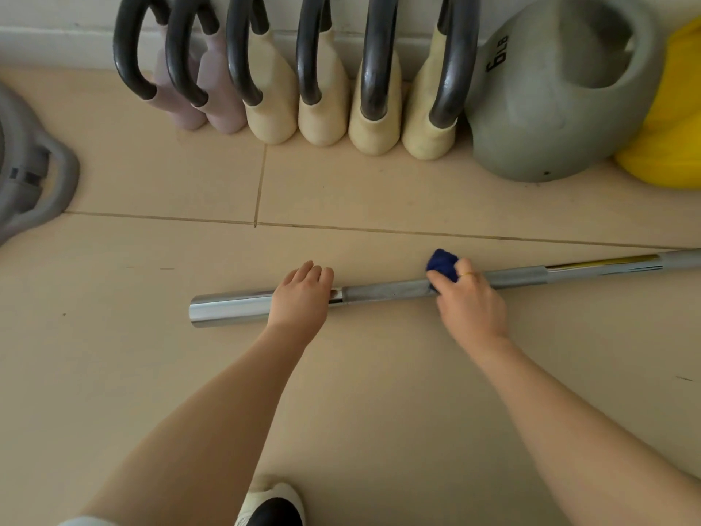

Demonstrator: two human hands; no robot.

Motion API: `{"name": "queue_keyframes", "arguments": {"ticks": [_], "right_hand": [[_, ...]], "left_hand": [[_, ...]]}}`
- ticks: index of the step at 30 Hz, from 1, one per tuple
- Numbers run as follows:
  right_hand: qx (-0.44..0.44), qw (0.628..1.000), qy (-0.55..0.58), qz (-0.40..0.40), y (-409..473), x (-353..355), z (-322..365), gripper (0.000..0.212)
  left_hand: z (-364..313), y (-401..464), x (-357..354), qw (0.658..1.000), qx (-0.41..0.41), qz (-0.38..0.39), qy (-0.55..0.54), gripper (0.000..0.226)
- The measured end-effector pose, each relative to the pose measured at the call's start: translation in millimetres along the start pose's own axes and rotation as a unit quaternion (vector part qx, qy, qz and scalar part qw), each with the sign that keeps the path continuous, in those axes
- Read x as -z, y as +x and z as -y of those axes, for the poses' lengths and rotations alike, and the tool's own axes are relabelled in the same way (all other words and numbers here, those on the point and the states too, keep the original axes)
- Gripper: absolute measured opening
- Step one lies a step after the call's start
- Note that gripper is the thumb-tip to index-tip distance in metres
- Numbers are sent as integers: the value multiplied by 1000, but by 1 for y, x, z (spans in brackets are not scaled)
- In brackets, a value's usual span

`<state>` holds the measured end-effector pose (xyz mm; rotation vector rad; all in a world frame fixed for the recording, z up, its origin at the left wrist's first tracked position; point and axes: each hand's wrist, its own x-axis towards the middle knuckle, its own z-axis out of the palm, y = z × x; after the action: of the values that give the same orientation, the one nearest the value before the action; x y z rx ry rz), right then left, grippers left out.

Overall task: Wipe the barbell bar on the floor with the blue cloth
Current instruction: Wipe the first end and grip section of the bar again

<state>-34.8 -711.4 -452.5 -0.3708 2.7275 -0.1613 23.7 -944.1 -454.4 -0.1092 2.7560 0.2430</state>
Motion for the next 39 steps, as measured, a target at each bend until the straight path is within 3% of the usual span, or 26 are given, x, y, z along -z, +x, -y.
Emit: {"name": "queue_keyframes", "arguments": {"ticks": [3, 6, 11, 13, 16, 19, 22, 26, 29, 32, 36, 39], "right_hand": [[-71, 997, -32, -21, 3, 12, -42, 30], [-86, 995, -40, -26, 7, 11, -39, 27], [77, 997, -17, 22, -5, -1, 0, 40], [114, 992, -20, 45, -4, 2, -8, 45], [160, 983, -86, 17, 2, 20, -45, 48], [116, 985, -115, 55, 10, 37, -102, 42], [89, 981, -170, 26, 11, 50, -152, 36], [46, 989, -137, 34, 14, 57, -178, 27], [49, 995, -50, 65, 14, 63, -176, 35], [115, 987, 7, 110, 3, 69, -158, 49], [230, 967, -36, 101, 1, 77, -121, 50], [243, 965, -52, 84, 6, 71, -92, 42]], "left_hand": [[-2, 1, 3, 999, 26, 24, 13, 43], [-6, 2, 6, 999, 50, 19, 12, 41], [-38, 9, 17, 999, 29, 17, 16, 35], [-61, 15, 25, 999, -10, 22, 32, 38], [-97, 20, 36, 999, -40, 8, 33, 41], [-123, 19, 41, 999, -24, -4, 30, 44], [-145, 14, 40, 999, 33, -4, 8, 46], [-170, 5, 41, 992, 122, 10, -1, 55], [-179, -10, 47, 986, 163, 37, 10, 54], [-179, -22, 61, 985, 158, 59, 33, 50], [-167, -18, 65, 985, 157, 58, 41, 50], [-149, -11, 42, 986, 158, 36, 32, 47]]}}
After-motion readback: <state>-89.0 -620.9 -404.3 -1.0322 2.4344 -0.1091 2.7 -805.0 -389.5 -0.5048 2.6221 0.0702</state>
